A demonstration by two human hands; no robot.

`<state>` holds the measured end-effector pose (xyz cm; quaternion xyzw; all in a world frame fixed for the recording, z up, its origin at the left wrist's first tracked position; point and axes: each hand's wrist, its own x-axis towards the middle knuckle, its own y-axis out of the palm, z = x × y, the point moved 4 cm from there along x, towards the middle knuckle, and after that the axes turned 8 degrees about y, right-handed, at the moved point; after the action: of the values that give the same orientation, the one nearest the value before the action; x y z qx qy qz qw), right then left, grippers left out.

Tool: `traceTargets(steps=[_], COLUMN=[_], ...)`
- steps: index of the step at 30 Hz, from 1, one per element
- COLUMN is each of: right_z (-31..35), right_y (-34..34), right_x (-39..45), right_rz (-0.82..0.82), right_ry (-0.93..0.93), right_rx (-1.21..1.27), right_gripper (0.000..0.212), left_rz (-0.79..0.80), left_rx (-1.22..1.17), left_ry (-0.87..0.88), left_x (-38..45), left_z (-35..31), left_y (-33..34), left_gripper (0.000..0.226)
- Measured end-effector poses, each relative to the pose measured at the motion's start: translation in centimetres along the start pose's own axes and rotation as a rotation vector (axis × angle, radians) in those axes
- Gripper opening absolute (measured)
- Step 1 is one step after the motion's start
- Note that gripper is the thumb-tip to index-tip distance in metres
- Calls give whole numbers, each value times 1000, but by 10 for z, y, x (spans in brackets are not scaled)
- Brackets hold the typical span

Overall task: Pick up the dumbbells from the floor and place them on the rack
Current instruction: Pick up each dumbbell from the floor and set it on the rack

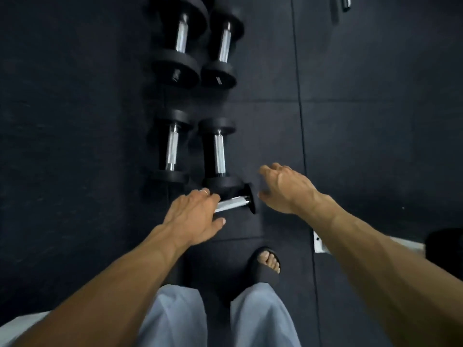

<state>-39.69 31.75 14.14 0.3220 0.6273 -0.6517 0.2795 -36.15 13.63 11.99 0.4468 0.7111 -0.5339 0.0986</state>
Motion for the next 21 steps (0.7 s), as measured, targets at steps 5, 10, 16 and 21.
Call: traceTargets(steps=[5,10,16,21], right_z=[-25,-39,-37,-39], right_y=[83,146,192,207], right_x=[54,93,123,128], right_rz=[39,57,49,-95], right_ry=[107,153,200,208], right_rx=[175,344,591,675], right_gripper=[44,57,60,48], left_rz=[91,112,159,161], left_rx=[28,95,151,175], left_ry=[53,99,88,82], left_x=[66,115,143,154], left_z=[26,43,62,68], left_y=[74,124,154,163], left_gripper=[50,51,42,34])
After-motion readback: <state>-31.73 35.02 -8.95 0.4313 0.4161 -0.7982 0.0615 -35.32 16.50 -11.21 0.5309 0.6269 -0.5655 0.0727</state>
